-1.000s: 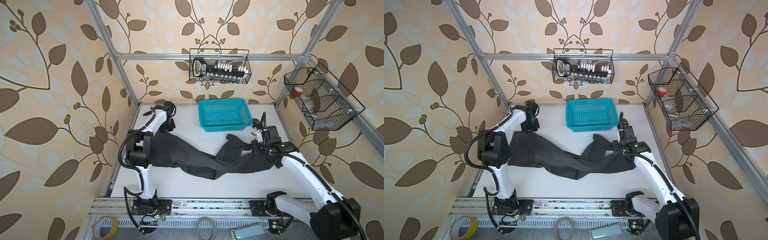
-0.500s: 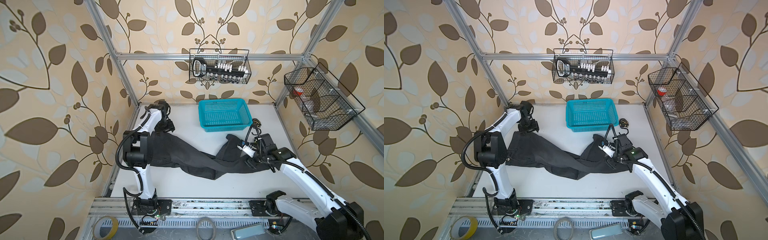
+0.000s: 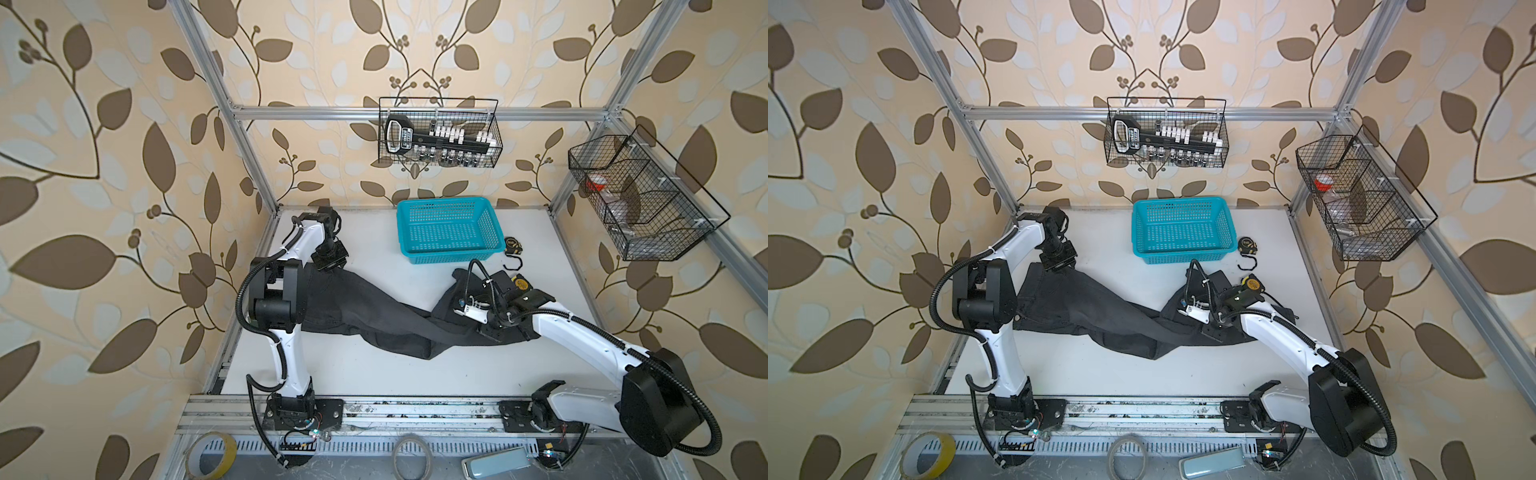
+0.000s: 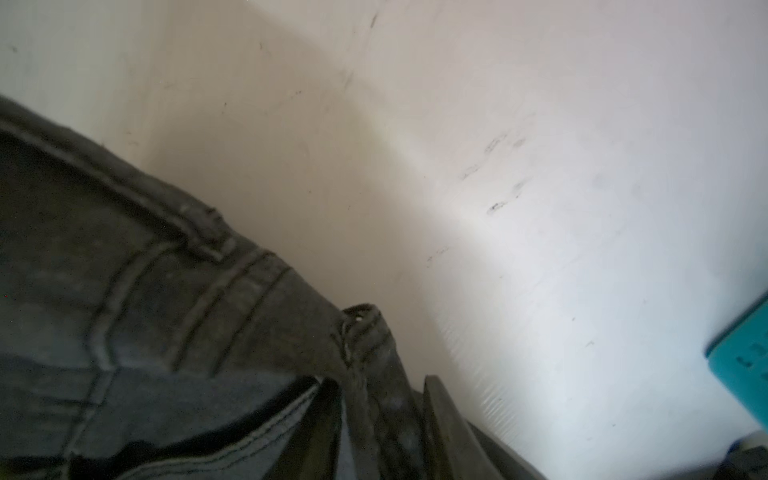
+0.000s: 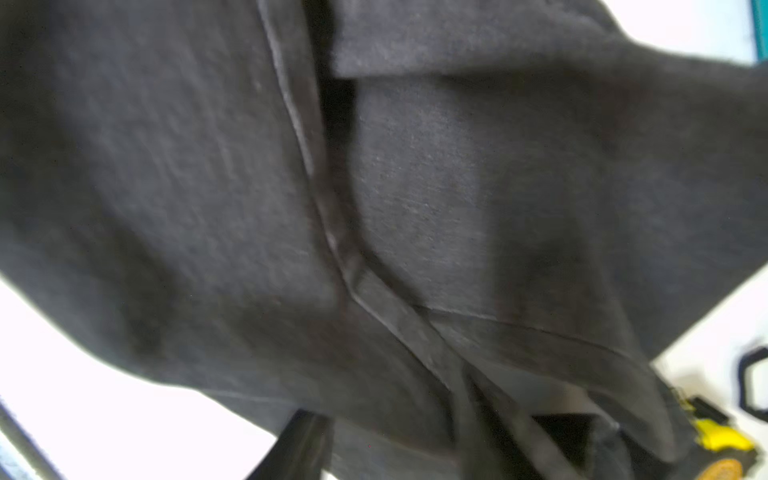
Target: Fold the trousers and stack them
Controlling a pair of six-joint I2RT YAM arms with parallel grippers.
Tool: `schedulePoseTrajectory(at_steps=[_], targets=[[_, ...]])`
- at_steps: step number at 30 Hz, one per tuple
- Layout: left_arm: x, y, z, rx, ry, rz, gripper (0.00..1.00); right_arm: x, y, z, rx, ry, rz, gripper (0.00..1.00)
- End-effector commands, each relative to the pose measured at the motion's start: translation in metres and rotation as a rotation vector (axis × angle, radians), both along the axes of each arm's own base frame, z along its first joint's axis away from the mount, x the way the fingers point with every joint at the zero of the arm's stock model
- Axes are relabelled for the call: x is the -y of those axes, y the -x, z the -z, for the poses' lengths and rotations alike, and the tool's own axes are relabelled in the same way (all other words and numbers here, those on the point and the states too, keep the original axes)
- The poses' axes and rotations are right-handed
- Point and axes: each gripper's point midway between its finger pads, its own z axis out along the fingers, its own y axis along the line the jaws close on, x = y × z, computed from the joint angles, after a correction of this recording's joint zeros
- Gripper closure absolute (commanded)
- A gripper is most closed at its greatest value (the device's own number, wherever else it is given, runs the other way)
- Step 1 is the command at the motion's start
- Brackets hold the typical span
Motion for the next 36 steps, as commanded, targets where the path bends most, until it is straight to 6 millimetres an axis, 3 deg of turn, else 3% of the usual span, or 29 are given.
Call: schedulePoseTrajectory(at_steps=[1,2,4,7,14,17,21,27,31,33,36], targets=[[0.0,0.004,-0.005,-0.001,0.021,0.0,0.86,-0.005,0.005,0.002,-0.016,-0.032,0.008,0.79],[0.0,0.005,-0.006,0.001,0.025,0.002,0.96,-0.007,0.005,-0.002,-0.023,-0.048,0.022,0.88],[0.001,0.005,-0.011,0.01,0.027,0.006,1.0,-0.01,0.005,-0.013,-0.025,-0.077,0.045,0.98],[-0.005,0.005,-0.028,0.041,-0.006,0.008,1.0,-0.008,-0.001,-0.038,0.042,-0.11,0.088,1.0],[-0.02,-0.005,-0.095,0.19,-0.087,-0.008,1.0,0.01,-0.044,-0.126,0.303,-0.24,0.192,1.0],[-0.022,-0.016,-0.098,0.215,-0.101,-0.011,1.0,0.012,-0.069,-0.143,0.369,-0.241,0.22,1.0],[-0.026,-0.037,-0.087,0.234,-0.13,-0.026,1.0,0.013,-0.104,-0.138,0.389,-0.192,0.251,1.0],[-0.034,-0.071,-0.059,0.211,-0.187,-0.033,0.97,0.01,-0.129,-0.083,0.269,-0.094,0.213,0.99],[-0.043,-0.085,-0.059,0.235,-0.24,-0.04,0.9,0.015,-0.147,-0.069,0.269,-0.059,0.262,0.82],[-0.045,-0.088,-0.059,0.235,-0.255,-0.033,0.79,0.018,-0.157,-0.069,0.294,-0.037,0.291,0.74],[-0.045,-0.085,-0.071,0.235,-0.262,-0.011,0.55,0.022,-0.165,-0.072,0.329,0.032,0.321,0.61]])
